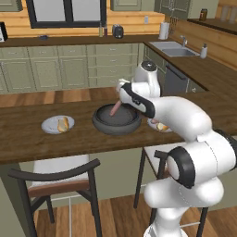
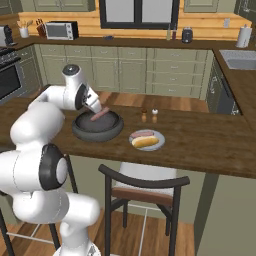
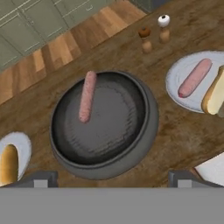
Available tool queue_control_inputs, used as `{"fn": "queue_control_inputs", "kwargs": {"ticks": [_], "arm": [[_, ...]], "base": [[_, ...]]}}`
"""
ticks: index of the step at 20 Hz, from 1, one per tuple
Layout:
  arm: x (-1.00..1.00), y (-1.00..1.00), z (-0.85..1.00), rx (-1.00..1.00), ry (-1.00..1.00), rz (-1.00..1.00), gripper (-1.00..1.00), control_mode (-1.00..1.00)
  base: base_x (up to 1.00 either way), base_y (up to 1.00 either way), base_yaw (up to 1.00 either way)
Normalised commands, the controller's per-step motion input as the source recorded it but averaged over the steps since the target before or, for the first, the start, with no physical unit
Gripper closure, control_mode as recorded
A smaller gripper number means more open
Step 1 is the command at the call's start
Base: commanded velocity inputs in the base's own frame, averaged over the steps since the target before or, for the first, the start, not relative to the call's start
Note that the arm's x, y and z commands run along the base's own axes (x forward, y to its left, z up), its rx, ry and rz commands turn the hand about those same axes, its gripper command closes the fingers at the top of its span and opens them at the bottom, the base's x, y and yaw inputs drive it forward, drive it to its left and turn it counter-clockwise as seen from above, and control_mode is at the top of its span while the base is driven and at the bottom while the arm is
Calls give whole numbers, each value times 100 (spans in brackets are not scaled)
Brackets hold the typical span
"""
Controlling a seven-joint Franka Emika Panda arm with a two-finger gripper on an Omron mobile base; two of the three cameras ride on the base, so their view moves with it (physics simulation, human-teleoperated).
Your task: Place one bun and one sausage from the bowl on each plate.
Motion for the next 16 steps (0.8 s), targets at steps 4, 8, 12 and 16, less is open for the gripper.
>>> {"fn": "queue_control_inputs", "kwargs": {"ticks": [4, 8, 12, 16], "arm": [[25, 4, -42, -5, -3, 0, -100, -100], [52, 0, -39, 0, -4, 0, -100, -100], [80, 13, -36, -3, 10, 0, -100, -100], [50, 18, -20, 0, 7, 0, -100, -100]], "base": [[0, 0, 0], [0, 0, 0], [0, 0, 0], [0, 0, 0]]}}
